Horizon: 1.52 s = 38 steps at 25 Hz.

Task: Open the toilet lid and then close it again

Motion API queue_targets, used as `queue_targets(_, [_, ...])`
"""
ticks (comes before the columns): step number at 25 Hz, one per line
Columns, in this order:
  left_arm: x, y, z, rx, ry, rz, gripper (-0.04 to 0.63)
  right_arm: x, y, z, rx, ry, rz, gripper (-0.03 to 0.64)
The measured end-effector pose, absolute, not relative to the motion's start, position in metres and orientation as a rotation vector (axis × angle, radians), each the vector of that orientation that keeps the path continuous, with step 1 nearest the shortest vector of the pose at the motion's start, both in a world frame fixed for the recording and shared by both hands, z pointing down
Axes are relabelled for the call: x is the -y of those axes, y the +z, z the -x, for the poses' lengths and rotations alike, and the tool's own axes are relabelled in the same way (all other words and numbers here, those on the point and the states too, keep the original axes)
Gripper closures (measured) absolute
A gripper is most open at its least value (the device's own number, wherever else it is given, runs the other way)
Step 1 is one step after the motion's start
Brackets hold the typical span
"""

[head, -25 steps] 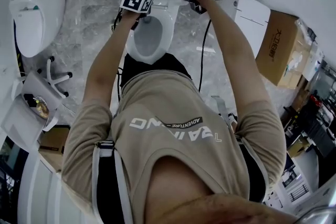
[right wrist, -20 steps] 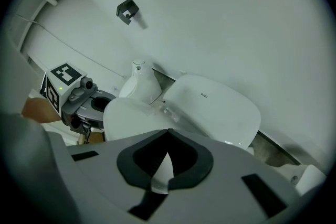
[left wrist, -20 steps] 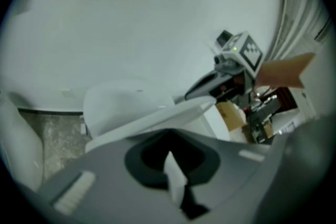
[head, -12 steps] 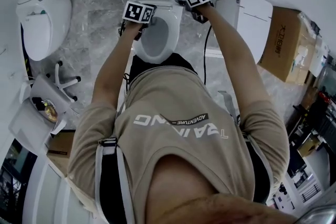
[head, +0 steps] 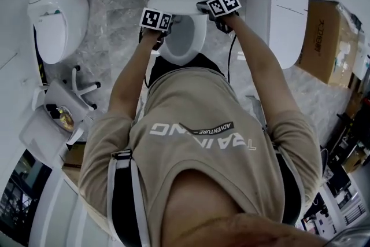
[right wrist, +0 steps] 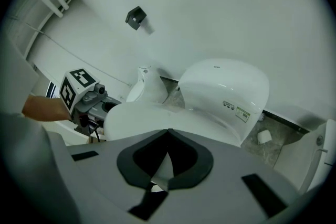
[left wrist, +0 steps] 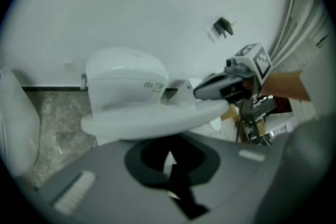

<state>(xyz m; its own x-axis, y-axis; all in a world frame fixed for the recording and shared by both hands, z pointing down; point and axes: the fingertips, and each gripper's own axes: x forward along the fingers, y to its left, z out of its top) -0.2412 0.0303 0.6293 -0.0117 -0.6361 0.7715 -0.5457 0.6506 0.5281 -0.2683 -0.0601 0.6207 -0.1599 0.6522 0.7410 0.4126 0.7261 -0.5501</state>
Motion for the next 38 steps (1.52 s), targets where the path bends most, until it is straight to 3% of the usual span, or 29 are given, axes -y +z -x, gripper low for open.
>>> queue_targets(24, [-0.072,0.687,0.098,1.483,-0.003,-0.933,0.591,0.035,0.669,0.124,1.65,0.084,0.838,0.607])
queue_targets(38, [-0.121,0.685,0.087,1.458,0.062,-0.871,0.591,0.026,0.708,0.082,1.592,0.145,0.776,0.607])
